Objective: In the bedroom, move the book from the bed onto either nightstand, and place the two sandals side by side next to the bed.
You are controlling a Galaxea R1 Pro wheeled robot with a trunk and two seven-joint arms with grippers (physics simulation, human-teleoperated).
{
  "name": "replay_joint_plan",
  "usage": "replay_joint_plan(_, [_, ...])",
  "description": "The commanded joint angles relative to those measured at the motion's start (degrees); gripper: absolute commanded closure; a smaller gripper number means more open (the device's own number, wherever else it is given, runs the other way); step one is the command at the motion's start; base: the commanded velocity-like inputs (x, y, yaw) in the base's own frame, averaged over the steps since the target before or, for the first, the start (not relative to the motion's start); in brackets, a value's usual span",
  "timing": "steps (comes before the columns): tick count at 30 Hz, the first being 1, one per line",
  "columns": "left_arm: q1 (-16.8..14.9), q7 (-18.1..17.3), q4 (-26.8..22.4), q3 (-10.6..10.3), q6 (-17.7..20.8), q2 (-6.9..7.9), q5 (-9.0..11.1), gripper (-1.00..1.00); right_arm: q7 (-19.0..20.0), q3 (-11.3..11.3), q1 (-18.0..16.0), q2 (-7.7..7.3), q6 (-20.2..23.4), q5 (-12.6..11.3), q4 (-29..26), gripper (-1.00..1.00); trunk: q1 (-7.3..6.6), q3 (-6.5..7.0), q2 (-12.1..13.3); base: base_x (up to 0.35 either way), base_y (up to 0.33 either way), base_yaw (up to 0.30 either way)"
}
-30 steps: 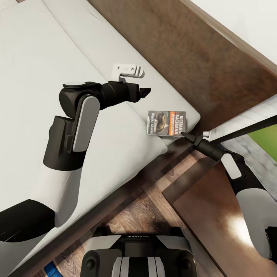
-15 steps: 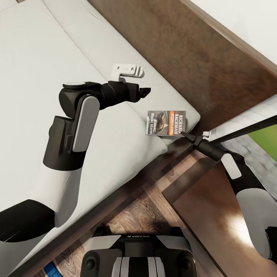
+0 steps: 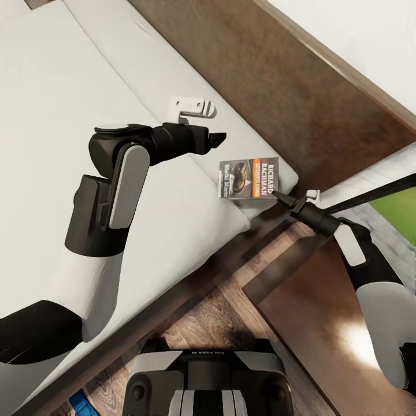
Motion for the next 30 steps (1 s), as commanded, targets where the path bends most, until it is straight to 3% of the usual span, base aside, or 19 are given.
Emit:
replay_joint_plan(1, [-0.03,0.23,-0.03,0.00,0.24,-0.01,0.25,-1.00,-0.03,0.02,-0.01,-0.01,0.27,-0.08,-0.34,1.00,-0.22,0.16,0.40,0.000,0.000,0.000])
replay_joint_plan(13, [2.24,0.29,-0.02,0.00,0.24,0.15,0.13,-1.00,-0.06,-0.01,-0.01,-0.03,0.92,-0.10,-4.36,1.00,-2.86,2.32,5.21,0.000,0.000,0.000])
replay_joint_plan(30, [10.07,0.32,-0.02,0.00,0.24,1.04,-0.17,-1.00,-0.07,-0.04,0.07,-0.76,1.10,0.06,-9.10,1.00,-6.59,5.37,12.03,0.000,0.000,0.000])
